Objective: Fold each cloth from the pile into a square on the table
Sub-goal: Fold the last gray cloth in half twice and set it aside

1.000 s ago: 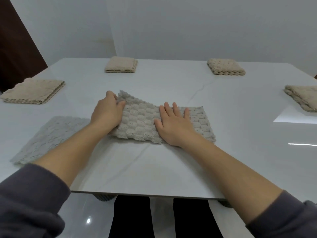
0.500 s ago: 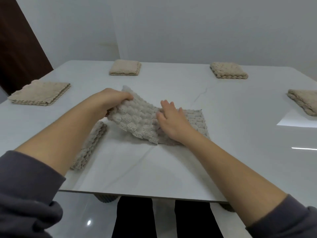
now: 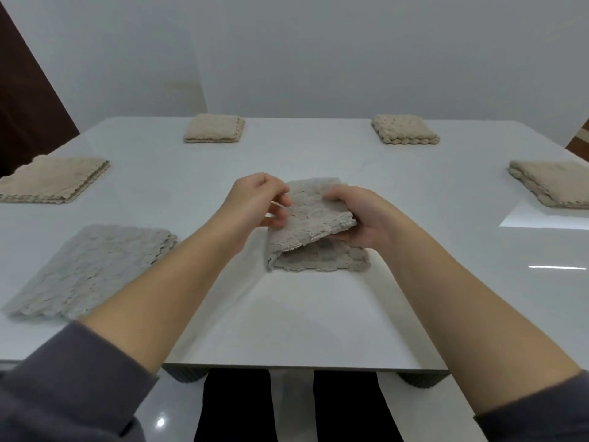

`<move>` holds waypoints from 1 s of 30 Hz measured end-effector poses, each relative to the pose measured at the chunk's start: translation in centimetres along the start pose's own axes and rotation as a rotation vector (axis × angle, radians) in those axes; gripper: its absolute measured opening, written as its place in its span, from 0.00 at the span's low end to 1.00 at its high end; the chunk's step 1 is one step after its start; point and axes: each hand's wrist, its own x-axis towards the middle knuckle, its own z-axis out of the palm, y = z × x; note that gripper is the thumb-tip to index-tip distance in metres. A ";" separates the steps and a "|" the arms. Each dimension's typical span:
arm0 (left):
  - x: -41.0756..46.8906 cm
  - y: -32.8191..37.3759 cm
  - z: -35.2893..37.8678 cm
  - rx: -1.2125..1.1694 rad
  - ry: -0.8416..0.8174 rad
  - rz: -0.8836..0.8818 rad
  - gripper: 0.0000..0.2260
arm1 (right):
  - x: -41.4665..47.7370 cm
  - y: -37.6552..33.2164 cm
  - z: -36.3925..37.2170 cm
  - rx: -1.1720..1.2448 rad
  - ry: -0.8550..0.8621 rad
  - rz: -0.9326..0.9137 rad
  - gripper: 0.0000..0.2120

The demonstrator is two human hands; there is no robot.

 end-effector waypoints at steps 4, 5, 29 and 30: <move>0.5 -2.3 0.1 0.394 0.137 0.285 0.07 | -0.1 0.2 -1.0 -0.198 0.090 -0.098 0.14; 0.7 -2.8 0.2 0.458 0.123 0.323 0.08 | -0.1 0.4 -1.2 -0.243 0.091 -0.124 0.16; 4.4 -2.8 -0.8 0.993 -0.070 0.175 0.13 | -1.3 1.5 -1.7 -1.392 0.505 -0.498 0.28; 3.7 -2.9 -1.3 0.979 -0.063 0.169 0.11 | -1.5 1.7 -1.1 -1.435 0.467 -0.506 0.28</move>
